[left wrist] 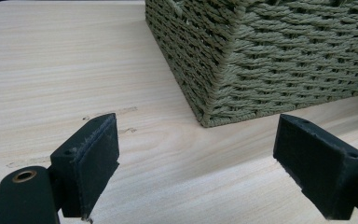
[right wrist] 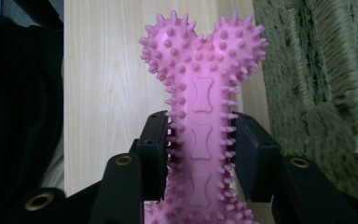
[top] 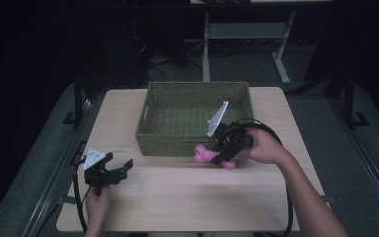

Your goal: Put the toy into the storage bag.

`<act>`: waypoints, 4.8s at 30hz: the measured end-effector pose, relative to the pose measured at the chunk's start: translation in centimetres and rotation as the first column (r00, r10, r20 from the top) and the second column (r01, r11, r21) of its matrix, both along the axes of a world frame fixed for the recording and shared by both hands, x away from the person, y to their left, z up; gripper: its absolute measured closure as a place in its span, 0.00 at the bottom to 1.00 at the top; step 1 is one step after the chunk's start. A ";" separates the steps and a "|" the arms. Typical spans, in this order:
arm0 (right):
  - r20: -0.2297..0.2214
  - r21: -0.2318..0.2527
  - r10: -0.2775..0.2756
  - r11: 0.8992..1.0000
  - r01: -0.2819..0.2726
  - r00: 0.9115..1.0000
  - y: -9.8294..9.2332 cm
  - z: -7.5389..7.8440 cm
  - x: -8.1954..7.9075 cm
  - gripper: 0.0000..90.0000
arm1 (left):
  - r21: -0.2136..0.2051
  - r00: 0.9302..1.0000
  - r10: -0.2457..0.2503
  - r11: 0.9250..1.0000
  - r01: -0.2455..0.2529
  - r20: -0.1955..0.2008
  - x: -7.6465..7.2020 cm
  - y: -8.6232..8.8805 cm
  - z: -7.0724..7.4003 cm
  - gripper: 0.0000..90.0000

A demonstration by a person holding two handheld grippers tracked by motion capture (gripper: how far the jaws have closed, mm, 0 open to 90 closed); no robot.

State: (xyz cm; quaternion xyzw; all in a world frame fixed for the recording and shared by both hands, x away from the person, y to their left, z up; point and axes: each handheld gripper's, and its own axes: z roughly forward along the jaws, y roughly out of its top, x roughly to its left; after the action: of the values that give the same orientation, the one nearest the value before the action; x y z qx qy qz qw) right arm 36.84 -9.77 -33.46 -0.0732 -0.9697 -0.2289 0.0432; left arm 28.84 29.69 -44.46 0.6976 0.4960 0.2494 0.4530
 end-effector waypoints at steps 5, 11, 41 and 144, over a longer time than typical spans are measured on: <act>0.001 0.003 -0.003 1.000 0.003 1.000 0.0 0.7 0.7 0.65 | 0.001 1.000 0.002 1.000 -0.002 0.005 0.0 -0.1 0.0 0.15; 0.007 0.007 -0.004 1.000 0.004 1.000 0.1 1.6 1.4 0.65 | 0.000 1.000 0.004 1.000 -0.004 0.002 0.0 0.1 0.0 0.15; 0.011 0.019 -0.047 0.999 0.047 0.999 0.4 4.2 5.6 0.65 | 0.001 1.000 0.006 1.000 -0.006 0.001 0.0 0.1 0.1 0.15; -0.111 -0.029 -0.208 0.978 0.206 0.972 -0.3 -3.8 12.9 0.64 | 0.010 1.000 0.002 1.000 -0.002 -0.006 0.3 -0.2 0.0 0.15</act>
State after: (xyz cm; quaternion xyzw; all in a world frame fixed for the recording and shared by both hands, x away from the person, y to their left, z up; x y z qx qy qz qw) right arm 49.74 -10.05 -37.27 -0.1870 -0.9548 -0.2192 0.0738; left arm 29.13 29.50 -44.50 0.7000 0.4967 0.2504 0.4478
